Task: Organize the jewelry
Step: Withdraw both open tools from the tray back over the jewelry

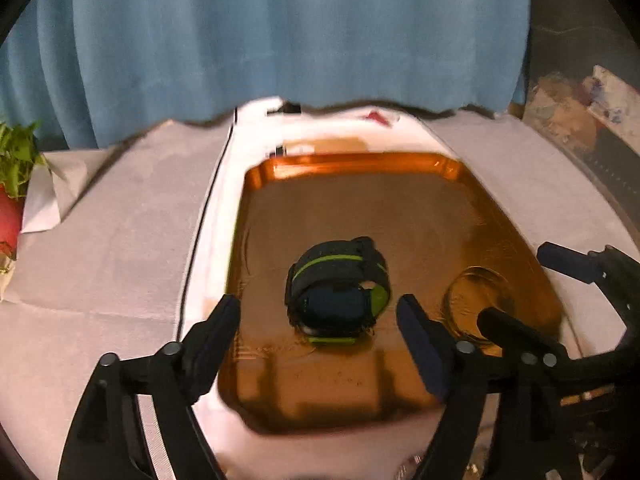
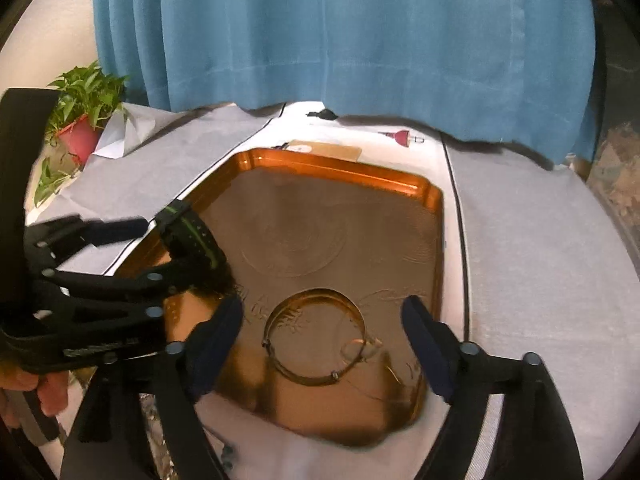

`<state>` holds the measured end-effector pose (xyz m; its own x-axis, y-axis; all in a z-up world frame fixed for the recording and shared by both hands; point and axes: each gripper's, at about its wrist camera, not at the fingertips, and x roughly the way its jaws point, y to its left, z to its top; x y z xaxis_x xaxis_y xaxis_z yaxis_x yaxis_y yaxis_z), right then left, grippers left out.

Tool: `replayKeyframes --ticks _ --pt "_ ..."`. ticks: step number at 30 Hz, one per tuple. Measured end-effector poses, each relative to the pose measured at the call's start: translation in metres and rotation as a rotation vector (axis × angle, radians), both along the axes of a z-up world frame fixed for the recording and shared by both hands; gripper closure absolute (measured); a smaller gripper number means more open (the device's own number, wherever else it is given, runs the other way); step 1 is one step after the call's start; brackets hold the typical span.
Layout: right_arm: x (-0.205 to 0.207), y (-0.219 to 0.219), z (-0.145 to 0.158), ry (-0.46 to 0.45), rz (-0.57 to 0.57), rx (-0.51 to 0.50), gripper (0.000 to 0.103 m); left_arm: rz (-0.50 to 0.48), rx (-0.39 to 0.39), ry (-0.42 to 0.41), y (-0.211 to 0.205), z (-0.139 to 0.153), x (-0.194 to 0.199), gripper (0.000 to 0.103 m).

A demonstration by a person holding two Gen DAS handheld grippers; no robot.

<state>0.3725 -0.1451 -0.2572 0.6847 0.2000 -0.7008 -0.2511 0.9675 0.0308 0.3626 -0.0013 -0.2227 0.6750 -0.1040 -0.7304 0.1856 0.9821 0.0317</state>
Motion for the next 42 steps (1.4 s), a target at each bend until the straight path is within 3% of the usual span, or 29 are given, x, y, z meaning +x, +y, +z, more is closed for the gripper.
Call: replayKeyframes --ticks 4,10,14,21,26,35,42 --pt "-0.036 0.000 0.015 -0.043 0.007 -0.032 0.012 -0.005 -0.072 -0.013 0.011 0.013 -0.045 0.016" --pt "-0.113 0.004 0.051 -0.094 0.000 0.044 0.001 0.007 -0.029 -0.035 0.011 0.045 -0.117 0.016" --pt "-0.171 0.011 0.075 -0.101 -0.005 0.036 0.000 0.009 -0.007 -0.076 0.012 0.070 -0.167 0.016" --pt "-0.260 0.015 0.118 -0.153 -0.034 0.098 0.000 0.020 -0.093 -0.151 0.022 0.116 -0.252 0.015" --pt "-0.319 0.020 0.153 -0.212 -0.049 0.078 0.000 0.013 -0.118 -0.200 0.023 0.142 -0.295 0.016" --pt "-0.366 0.013 0.189 -0.224 -0.038 0.089 0.000 0.001 -0.144 -0.255 0.014 0.173 -0.341 0.015" --pt "-0.383 -0.001 0.186 -0.241 -0.024 0.142 0.000 -0.001 -0.223 -0.291 0.013 0.165 -0.359 0.014"
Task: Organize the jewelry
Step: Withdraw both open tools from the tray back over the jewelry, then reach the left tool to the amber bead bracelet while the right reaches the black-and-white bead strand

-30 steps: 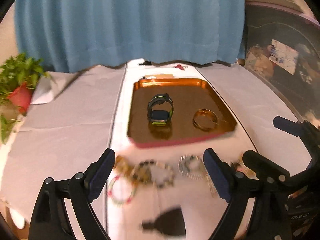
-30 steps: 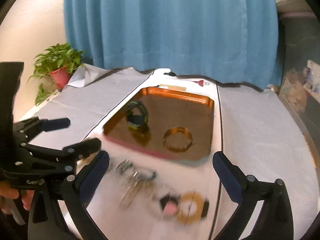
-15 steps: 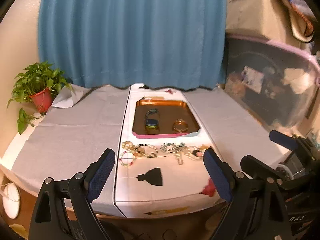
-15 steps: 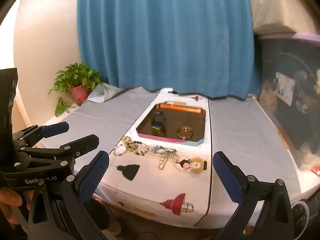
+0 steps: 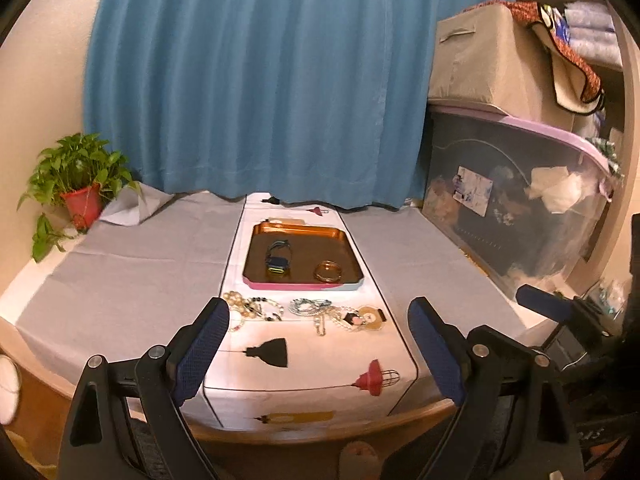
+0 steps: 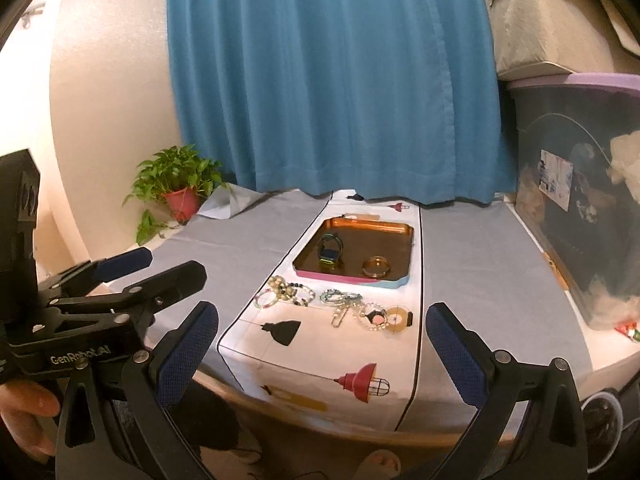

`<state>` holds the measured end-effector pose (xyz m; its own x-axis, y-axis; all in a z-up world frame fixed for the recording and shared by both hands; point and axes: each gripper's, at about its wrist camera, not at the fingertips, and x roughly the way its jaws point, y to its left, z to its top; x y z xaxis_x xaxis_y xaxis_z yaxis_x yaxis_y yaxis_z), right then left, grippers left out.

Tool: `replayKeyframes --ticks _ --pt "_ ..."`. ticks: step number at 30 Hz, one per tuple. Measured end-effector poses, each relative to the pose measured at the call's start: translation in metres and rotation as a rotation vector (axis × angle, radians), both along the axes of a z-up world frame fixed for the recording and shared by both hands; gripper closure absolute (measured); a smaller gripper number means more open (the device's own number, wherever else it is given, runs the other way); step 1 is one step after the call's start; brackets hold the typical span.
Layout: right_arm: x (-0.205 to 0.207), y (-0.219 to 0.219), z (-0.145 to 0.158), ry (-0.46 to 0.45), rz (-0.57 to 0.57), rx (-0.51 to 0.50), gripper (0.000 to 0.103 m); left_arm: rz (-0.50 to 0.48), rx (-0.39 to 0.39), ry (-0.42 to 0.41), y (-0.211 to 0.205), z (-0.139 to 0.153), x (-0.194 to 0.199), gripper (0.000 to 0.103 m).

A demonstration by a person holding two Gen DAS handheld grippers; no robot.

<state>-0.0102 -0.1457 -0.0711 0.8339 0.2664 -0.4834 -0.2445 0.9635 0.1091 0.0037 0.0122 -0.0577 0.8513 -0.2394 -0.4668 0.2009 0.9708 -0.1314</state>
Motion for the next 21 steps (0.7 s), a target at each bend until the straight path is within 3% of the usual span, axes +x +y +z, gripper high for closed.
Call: replayKeyframes --ticks 3,9,11,15,17,21 --pt "0.000 -0.002 -0.009 -0.015 0.004 -0.017 0.000 -0.013 -0.035 0.035 0.006 -0.013 0.001 0.014" --pt "0.018 -0.001 -0.041 -0.007 -0.003 -0.026 0.000 -0.035 -0.015 0.084 0.012 -0.036 0.018 0.014" --pt "0.029 -0.005 -0.053 0.003 -0.063 -0.028 0.000 -0.064 -0.016 0.093 0.014 -0.045 0.027 0.014" --pt "0.056 -0.021 -0.075 0.058 -0.096 0.043 0.002 -0.102 -0.006 0.096 0.015 -0.064 0.052 0.014" --pt "0.072 -0.029 -0.087 0.085 -0.105 0.065 0.014 -0.099 0.001 0.092 0.017 -0.072 0.067 0.014" --pt "0.096 -0.039 -0.113 0.158 -0.066 0.064 0.014 -0.102 -0.008 0.071 0.027 -0.087 0.094 0.017"
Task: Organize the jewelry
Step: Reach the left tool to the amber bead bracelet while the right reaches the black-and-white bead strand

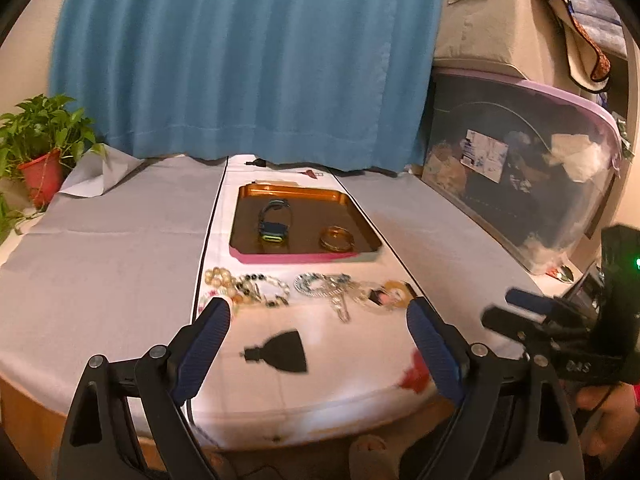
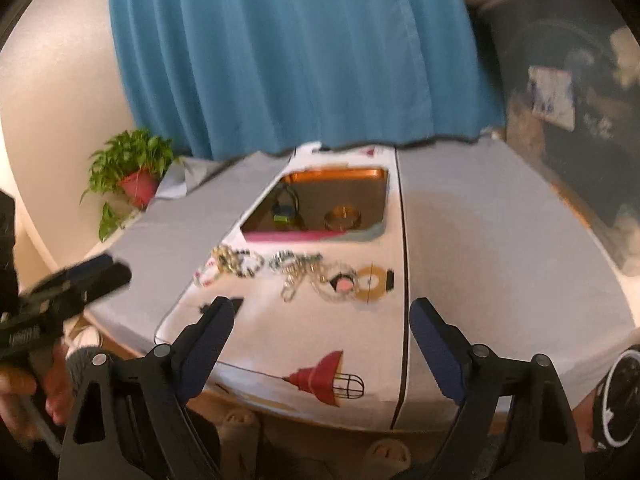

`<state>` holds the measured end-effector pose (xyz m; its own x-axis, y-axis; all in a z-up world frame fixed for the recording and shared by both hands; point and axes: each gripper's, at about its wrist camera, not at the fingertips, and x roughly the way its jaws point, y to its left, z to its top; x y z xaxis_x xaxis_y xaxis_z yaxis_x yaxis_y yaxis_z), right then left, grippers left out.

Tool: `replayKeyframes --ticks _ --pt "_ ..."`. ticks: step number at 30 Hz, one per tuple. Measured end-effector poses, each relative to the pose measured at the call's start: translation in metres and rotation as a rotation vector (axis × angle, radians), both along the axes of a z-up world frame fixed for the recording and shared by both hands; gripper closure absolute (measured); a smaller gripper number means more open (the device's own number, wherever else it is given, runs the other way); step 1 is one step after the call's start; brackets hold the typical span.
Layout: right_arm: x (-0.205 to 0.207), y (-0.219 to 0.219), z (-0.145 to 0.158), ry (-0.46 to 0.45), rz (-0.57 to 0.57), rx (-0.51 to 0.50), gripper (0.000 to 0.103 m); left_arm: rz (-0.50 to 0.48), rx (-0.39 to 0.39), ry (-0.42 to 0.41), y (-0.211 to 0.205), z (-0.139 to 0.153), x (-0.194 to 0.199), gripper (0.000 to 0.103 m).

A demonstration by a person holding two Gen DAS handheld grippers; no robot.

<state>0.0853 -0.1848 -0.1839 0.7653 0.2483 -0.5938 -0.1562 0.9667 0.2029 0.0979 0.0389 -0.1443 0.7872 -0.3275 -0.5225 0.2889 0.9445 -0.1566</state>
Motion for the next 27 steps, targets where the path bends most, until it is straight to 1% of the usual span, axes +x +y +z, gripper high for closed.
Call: replayKeyframes --ticks 1,2,3,6,9,12,13,14,15,16,17,18,19,21,24,27 --pt "0.004 -0.001 -0.005 0.009 0.014 0.001 0.014 -0.003 0.001 0.003 0.004 -0.007 0.010 0.020" --pt "0.009 -0.002 -0.012 0.018 0.030 0.000 0.014 -0.006 0.004 0.010 0.006 -0.012 0.019 0.028" --pt "0.011 -0.001 -0.016 0.024 0.038 -0.003 0.013 -0.012 0.008 0.021 0.008 -0.018 0.027 0.041" --pt "0.028 0.002 -0.032 0.064 0.068 0.030 0.013 -0.038 0.033 0.071 0.011 -0.036 0.054 0.057" --pt "0.044 0.011 -0.044 0.077 0.126 0.047 0.013 -0.039 0.062 0.107 0.015 -0.050 0.075 0.058" --pt "0.060 0.026 -0.051 0.079 0.188 0.048 0.014 -0.026 0.072 0.121 0.027 -0.056 0.091 0.058" --pt "0.065 0.032 -0.052 0.073 0.209 0.048 0.017 -0.015 0.086 0.123 0.031 -0.056 0.097 0.058" --pt "0.072 0.039 -0.054 0.075 0.220 0.036 0.025 -0.006 0.090 0.127 0.035 -0.056 0.103 0.061" --pt "0.076 0.043 -0.056 0.078 0.224 0.030 0.029 -0.015 0.078 0.139 0.039 -0.056 0.110 0.065" --pt "0.085 0.049 -0.060 0.096 0.234 0.035 0.036 -0.024 0.073 0.148 0.041 -0.058 0.116 0.067" --pt "0.092 0.052 -0.063 0.104 0.236 0.049 0.041 -0.024 0.084 0.156 0.043 -0.061 0.123 0.073" --pt "0.096 0.053 -0.065 0.106 0.231 0.057 0.043 -0.019 0.098 0.170 0.044 -0.065 0.129 0.076" --pt "0.103 0.056 -0.067 0.109 0.222 0.060 0.047 -0.015 0.102 0.191 0.046 -0.070 0.134 0.077" --pt "0.113 0.064 -0.068 0.108 0.228 0.059 0.049 0.006 0.093 0.227 0.052 -0.080 0.139 0.077" --pt "0.129 0.080 -0.069 0.108 0.268 0.057 0.054 0.074 0.111 0.264 0.064 -0.093 0.137 0.077" --pt "0.142 0.095 -0.074 0.127 0.290 0.066 0.062 0.100 0.145 0.271 0.069 -0.096 0.134 0.078"
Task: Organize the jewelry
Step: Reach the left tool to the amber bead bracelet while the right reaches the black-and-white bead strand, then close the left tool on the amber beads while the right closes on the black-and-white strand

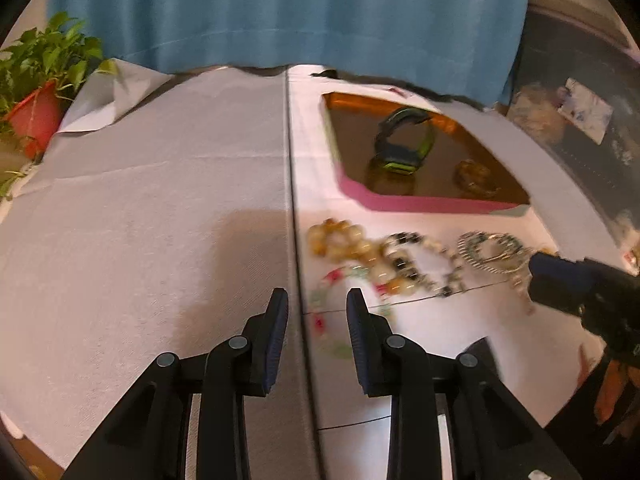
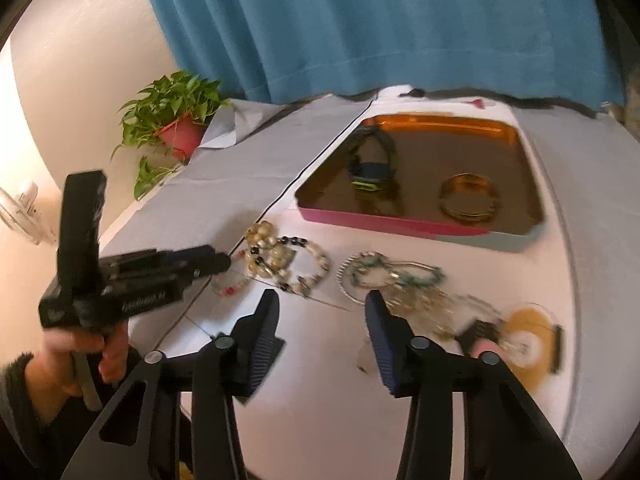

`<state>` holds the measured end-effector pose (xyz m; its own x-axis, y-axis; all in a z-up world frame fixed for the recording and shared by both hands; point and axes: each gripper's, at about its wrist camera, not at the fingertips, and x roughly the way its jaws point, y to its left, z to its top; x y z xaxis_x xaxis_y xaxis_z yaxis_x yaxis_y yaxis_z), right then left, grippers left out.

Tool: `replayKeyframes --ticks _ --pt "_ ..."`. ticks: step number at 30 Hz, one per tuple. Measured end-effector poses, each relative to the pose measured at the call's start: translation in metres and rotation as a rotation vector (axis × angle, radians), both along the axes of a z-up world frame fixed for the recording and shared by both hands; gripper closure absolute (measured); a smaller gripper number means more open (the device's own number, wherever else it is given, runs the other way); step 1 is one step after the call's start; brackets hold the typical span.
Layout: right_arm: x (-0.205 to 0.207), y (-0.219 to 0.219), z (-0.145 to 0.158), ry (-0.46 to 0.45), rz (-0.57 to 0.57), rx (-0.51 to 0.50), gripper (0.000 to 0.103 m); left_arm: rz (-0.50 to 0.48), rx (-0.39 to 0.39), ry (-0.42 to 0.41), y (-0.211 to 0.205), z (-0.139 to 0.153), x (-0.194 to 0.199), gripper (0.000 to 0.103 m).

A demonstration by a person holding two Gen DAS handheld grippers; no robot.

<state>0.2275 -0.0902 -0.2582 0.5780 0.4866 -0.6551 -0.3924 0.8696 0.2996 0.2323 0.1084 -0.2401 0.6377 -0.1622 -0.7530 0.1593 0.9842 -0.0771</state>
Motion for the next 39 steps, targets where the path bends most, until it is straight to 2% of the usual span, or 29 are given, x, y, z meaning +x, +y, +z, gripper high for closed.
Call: replayKeyframes --ticks 3,5,8,10,12,14,16,17,18,19,23,30,34,35,37,38,39 --pt "0.011 0.019 -0.005 0.005 0.032 -0.021 0.067 -0.030 -0.049 -0.019 0.001 0.007 0.004 0.093" --pt "0.016 0.031 -0.007 -0.001 0.058 -0.041 0.067 -0.074 -0.099 -0.020 -0.003 0.012 0.009 0.093" --pt "0.022 0.048 -0.011 -0.019 0.105 -0.101 0.070 -0.120 -0.092 0.013 -0.014 0.009 0.019 0.092" --pt "0.026 0.057 -0.015 -0.010 0.136 -0.126 0.075 -0.105 -0.085 0.021 -0.017 0.008 0.027 0.083" --pt "0.030 0.064 -0.018 -0.011 0.146 -0.151 0.076 -0.089 -0.092 0.037 -0.016 0.006 0.037 0.082" --pt "0.035 0.072 -0.024 0.005 0.179 -0.175 0.076 -0.080 -0.127 0.069 -0.013 0.002 0.045 0.082" --pt "0.037 0.079 -0.027 -0.018 0.193 -0.216 0.076 -0.077 -0.160 0.083 -0.012 0.001 0.049 0.082" --pt "0.038 0.082 -0.028 -0.023 0.197 -0.233 0.080 -0.080 -0.165 0.085 -0.012 0.000 0.049 0.084" --pt "0.039 0.082 -0.028 -0.026 0.194 -0.245 0.085 -0.081 -0.162 0.082 -0.013 0.000 0.049 0.094" --pt "0.040 0.082 -0.029 -0.030 0.173 -0.260 0.095 -0.086 -0.165 0.079 -0.014 0.000 0.048 0.095" --pt "0.043 0.063 -0.030 0.028 0.088 -0.171 0.095 -0.091 -0.187 0.071 -0.012 0.002 0.044 0.096" --pt "0.001 0.046 -0.024 0.050 0.054 -0.153 0.095 -0.118 -0.215 0.065 -0.013 0.008 0.025 0.096" --pt "-0.018 0.036 -0.023 0.069 0.034 -0.142 0.095 -0.098 -0.206 0.089 -0.013 0.006 0.015 0.095" --pt "-0.018 0.035 -0.024 0.072 0.031 -0.142 0.094 -0.094 -0.212 0.096 -0.012 0.005 0.015 0.088" --pt "-0.019 0.031 -0.026 0.068 0.014 -0.149 0.094 -0.059 -0.211 0.090 -0.007 0.008 0.014 0.064" --pt "-0.019 0.030 -0.026 0.069 0.002 -0.153 0.094 -0.035 -0.203 0.071 -0.004 0.011 0.013 0.042" --pt "-0.018 0.030 -0.026 0.071 -0.002 -0.153 0.093 -0.011 -0.190 0.049 0.000 0.015 0.011 0.027"
